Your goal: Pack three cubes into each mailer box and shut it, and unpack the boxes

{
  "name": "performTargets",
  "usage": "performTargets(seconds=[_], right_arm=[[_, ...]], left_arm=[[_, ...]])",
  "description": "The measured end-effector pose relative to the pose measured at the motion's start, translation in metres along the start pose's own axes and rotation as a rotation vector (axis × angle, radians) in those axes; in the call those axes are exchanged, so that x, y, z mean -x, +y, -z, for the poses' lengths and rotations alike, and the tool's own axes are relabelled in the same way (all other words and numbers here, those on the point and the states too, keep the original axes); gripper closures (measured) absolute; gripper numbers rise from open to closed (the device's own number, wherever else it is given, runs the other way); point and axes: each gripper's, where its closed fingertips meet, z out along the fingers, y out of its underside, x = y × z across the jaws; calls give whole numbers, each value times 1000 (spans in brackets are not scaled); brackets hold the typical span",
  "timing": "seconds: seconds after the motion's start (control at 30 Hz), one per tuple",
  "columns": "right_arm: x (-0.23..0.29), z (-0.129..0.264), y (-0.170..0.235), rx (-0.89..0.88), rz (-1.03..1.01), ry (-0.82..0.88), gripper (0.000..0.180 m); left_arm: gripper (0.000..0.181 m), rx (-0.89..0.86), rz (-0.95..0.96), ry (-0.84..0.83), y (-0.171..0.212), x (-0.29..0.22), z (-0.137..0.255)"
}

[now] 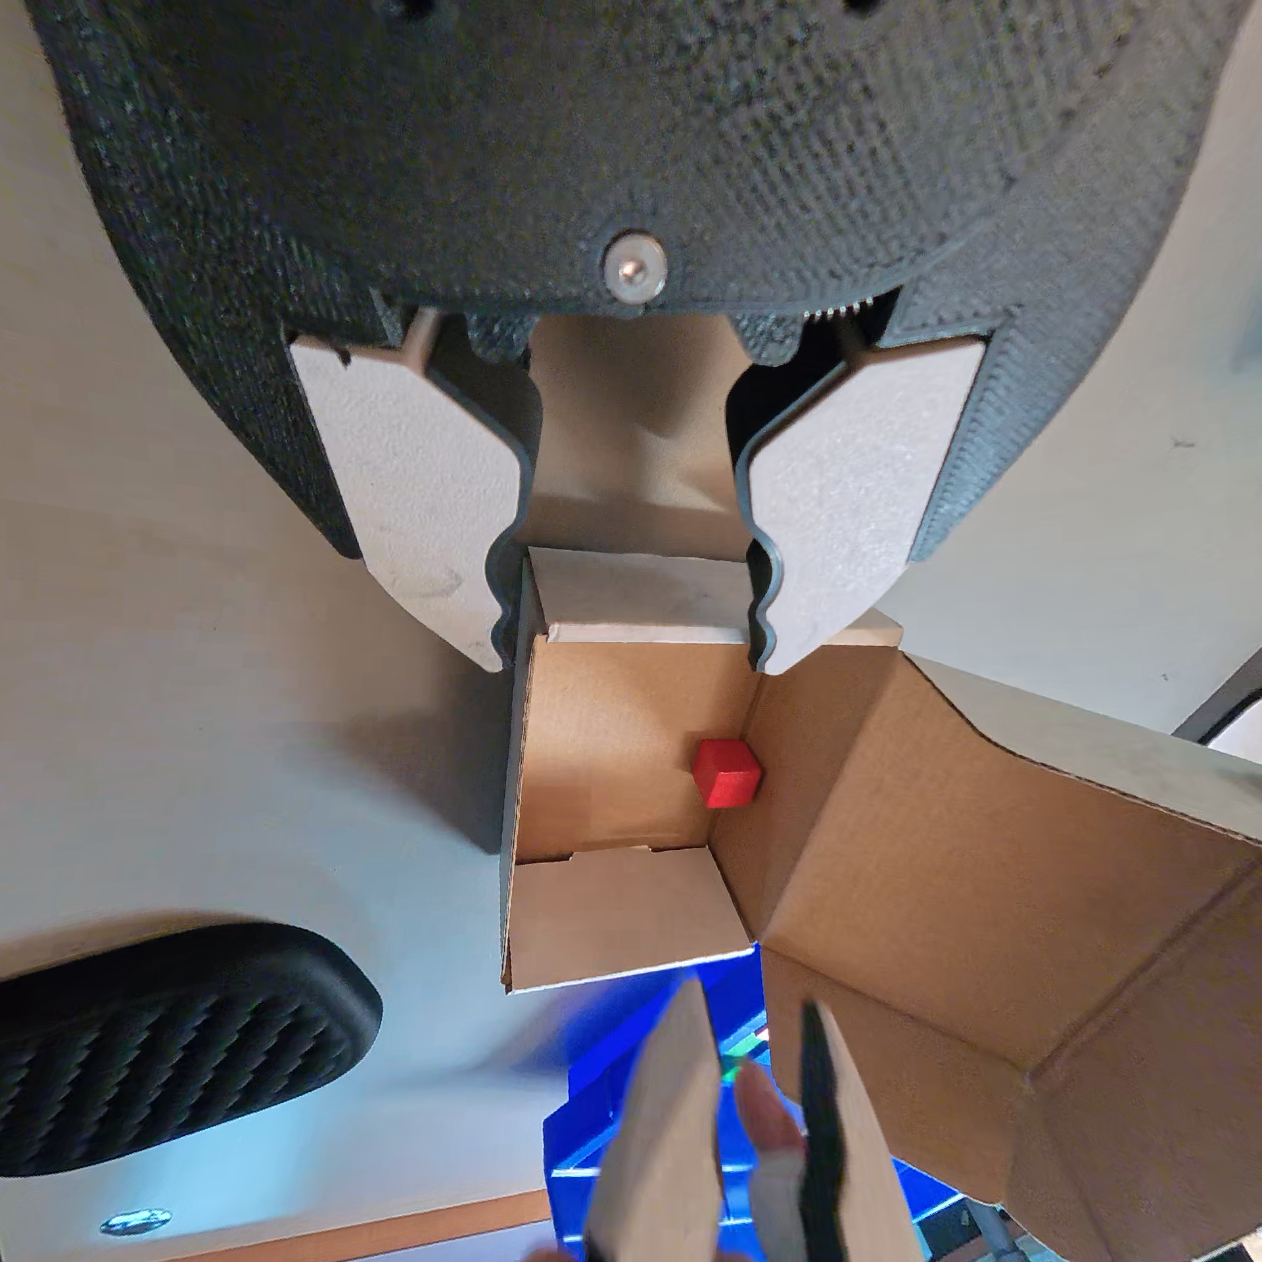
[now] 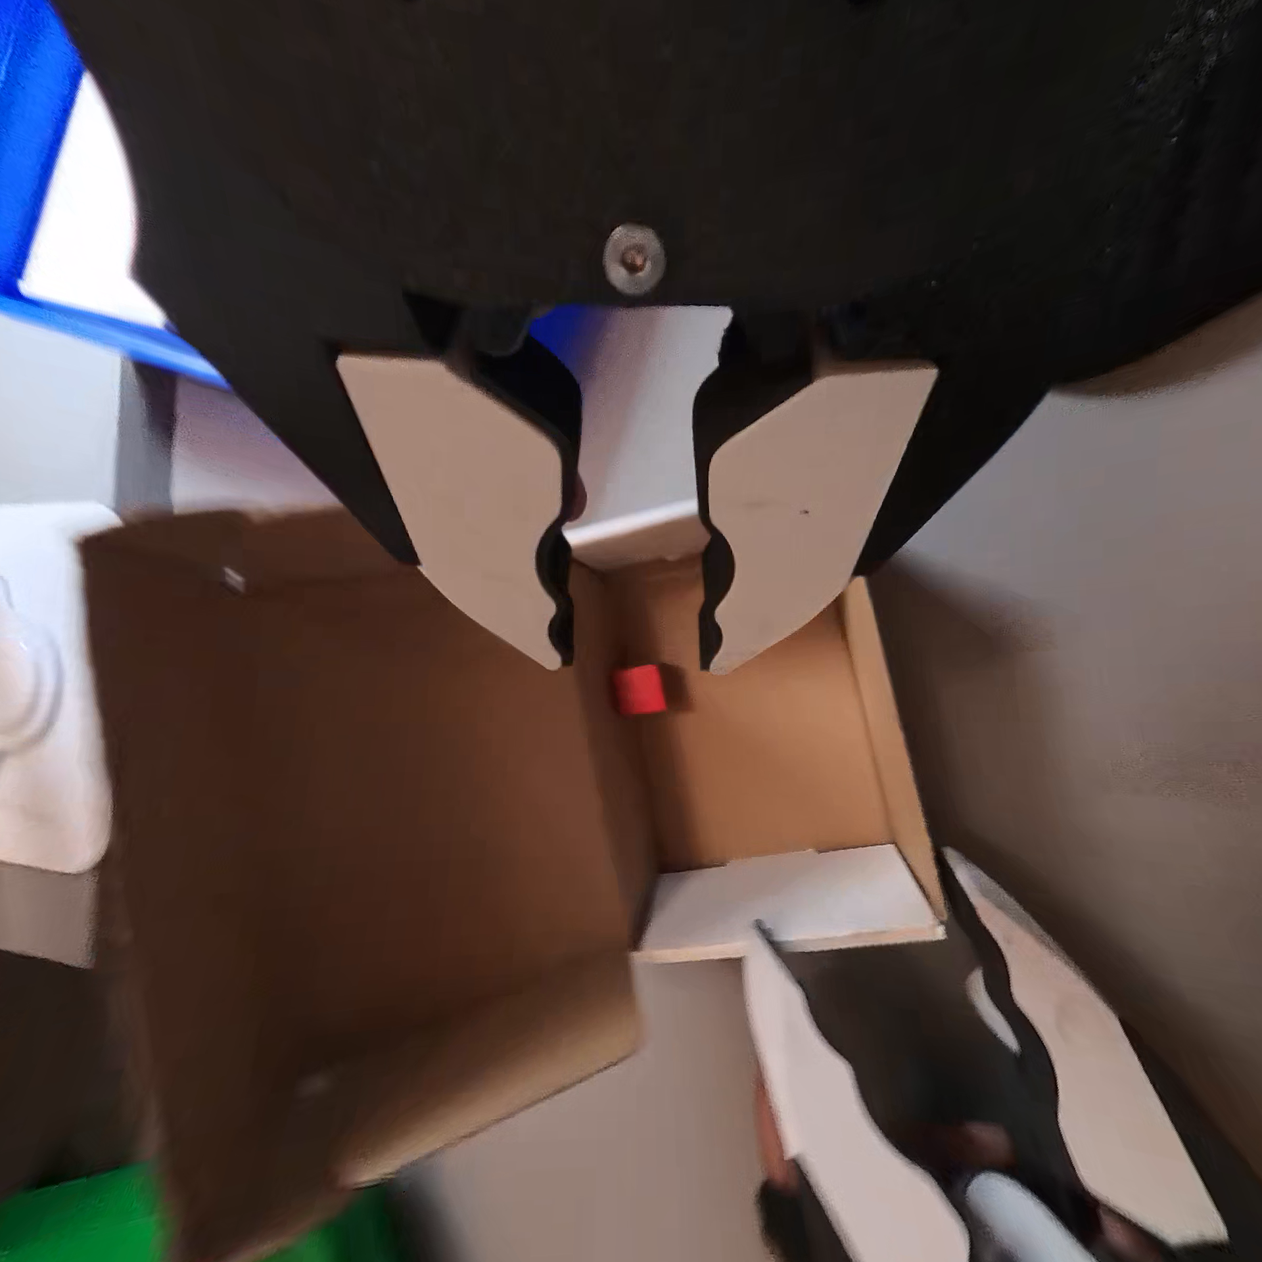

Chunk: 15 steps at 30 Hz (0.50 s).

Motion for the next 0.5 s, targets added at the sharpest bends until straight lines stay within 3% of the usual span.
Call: performTargets(seconds=[0.1,0.23,0.37,0.5], right_arm=[[17,-38,8,174,72,-7,144],[6,-65,26,389,149,113,145],[4,-80,34,463,165,148,149],[9,-80,28,421,171,134,162]], left_arm=[[116,1,-2,-2,0,0,0],[116,2,-8,-4,0,0,0],[116,-1,-13,2,0,-1,0],[116,1,-15,0,0,-1,0]])
